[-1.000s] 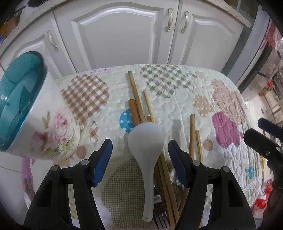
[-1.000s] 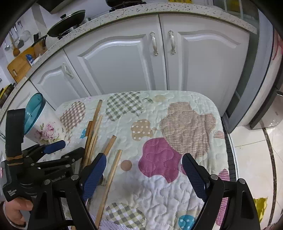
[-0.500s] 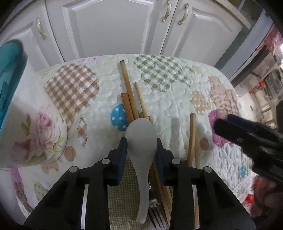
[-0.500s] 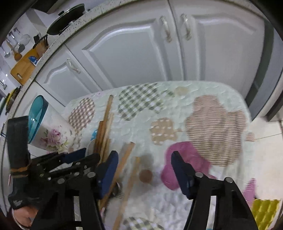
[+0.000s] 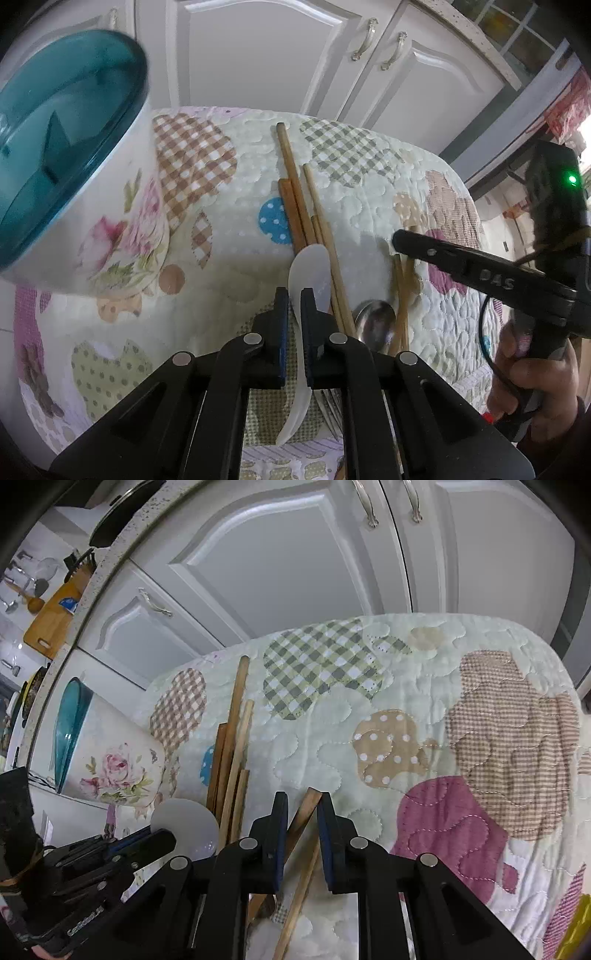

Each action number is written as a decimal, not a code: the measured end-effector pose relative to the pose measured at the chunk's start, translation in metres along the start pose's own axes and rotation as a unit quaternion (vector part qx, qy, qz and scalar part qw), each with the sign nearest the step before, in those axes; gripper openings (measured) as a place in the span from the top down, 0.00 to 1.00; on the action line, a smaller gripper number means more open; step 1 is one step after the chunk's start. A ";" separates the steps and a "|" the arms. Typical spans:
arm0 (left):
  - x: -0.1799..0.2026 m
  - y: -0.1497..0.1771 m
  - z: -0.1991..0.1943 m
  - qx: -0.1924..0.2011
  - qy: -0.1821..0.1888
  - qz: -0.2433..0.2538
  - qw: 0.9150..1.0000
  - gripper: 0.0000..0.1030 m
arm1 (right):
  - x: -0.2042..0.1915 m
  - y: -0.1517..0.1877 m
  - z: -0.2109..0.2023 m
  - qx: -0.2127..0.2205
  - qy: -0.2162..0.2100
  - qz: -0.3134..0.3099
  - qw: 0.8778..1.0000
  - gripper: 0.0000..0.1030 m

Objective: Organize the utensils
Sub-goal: 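Close the left gripper on the white rice paddle handle while the right gripper grasps a chopstick, then lift the rice paddle with the left gripper while the right gripper lifts the chopstick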

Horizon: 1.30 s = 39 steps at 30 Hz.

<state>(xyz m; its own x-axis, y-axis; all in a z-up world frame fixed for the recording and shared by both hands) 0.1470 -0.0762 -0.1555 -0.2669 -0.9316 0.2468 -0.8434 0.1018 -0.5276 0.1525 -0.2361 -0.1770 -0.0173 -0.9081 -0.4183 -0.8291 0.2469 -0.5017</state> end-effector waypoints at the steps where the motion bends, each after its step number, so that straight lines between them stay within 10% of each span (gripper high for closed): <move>1: -0.001 0.000 -0.001 0.002 0.001 -0.003 1.000 0.96 | 0.000 0.000 -0.004 0.004 -0.001 -0.001 1.000 0.86; 18: -0.013 0.003 -0.018 0.022 -0.004 -0.014 1.000 0.97 | -0.017 -0.001 -0.059 0.058 -0.001 -0.042 0.997 0.86; 25: -0.017 0.038 -0.036 -0.005 0.026 0.001 1.000 0.67 | -0.016 0.002 -0.076 0.074 -0.009 -0.042 0.996 0.86; 35: -0.007 0.084 -0.023 -0.035 -0.013 0.050 0.998 0.68 | -0.022 0.007 -0.087 0.089 -0.011 -0.050 0.995 0.86; 39: -0.008 0.083 -0.020 -0.025 -0.021 0.063 0.997 0.88 | -0.026 0.006 -0.096 0.095 -0.014 -0.052 0.994 0.87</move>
<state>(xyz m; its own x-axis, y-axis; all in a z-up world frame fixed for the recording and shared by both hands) 0.0703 -0.0537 -0.1851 -0.3545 -0.9235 0.1465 -0.8261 0.2359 -0.5119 0.0940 -0.2435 -0.0969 0.0803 -0.9232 -0.3758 -0.7043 0.2143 -0.6767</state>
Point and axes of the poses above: each gripper's, at about its wrist camera, not at the fingertips, and z roughly the way its jaws point, x to its right, y to its underside, the point moved 6 cm from there along z, roughly the way its jaws point, and after that the axes turned 10 degrees about x, right-handed, at the moved point
